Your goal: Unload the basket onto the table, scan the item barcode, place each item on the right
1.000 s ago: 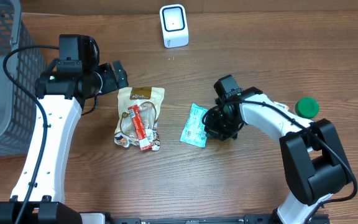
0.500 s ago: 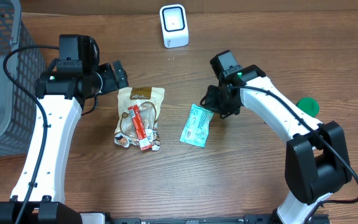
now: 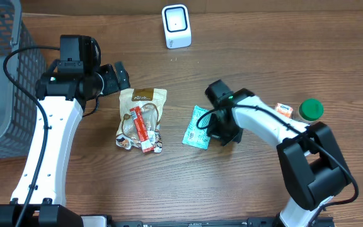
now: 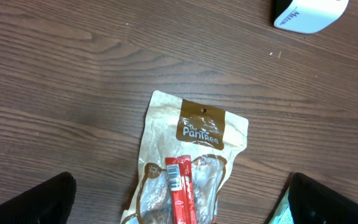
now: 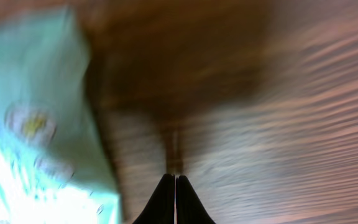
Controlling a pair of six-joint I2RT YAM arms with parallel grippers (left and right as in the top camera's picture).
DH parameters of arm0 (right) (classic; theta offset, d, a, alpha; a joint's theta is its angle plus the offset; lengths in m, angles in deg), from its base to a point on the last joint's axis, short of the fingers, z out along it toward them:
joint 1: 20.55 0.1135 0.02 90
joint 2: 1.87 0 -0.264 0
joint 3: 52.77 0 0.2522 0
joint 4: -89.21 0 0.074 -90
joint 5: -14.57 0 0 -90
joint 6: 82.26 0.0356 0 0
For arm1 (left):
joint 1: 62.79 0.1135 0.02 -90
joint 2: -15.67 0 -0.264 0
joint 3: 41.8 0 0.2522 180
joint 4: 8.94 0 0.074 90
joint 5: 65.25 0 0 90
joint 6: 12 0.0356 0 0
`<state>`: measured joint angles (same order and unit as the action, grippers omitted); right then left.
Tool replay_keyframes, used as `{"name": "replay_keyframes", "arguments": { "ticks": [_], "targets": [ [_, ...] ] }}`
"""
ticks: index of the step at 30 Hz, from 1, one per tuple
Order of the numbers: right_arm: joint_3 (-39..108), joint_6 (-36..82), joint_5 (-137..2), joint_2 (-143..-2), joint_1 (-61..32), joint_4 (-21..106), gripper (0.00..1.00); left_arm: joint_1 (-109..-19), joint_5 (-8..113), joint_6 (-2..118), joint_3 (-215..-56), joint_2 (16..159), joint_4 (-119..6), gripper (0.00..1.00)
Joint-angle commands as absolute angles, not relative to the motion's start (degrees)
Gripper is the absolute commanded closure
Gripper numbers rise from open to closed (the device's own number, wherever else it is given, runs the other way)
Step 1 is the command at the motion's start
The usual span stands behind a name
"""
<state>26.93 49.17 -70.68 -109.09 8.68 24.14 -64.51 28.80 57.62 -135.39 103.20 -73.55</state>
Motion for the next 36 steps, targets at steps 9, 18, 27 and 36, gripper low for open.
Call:
{"name": "replay_keyframes", "arguments": {
  "ticks": [9, 18, 27, 36],
  "targets": [
    [27.17, 52.71, -61.17, -108.72, 15.24, 35.22, 0.96, -64.35, 28.67, 59.15, -135.83, 102.82, -73.47, 0.00],
    [46.51, 36.39, -57.39, -107.60, 7.57, 17.56, 0.68, -64.35, 28.67, 59.15, -135.83, 102.82, -73.47, 0.00],
    [43.80, 29.68, -60.14, -107.87, 0.68, 15.44, 0.57, -64.35, 28.67, 59.15, -135.83, 102.82, -73.47, 0.00],
    [34.64, 29.72, -58.37, -108.37, 1.14, 25.39, 0.57, -64.35, 28.67, 59.15, -135.83, 102.82, -73.47, 0.00]
  ]
}}
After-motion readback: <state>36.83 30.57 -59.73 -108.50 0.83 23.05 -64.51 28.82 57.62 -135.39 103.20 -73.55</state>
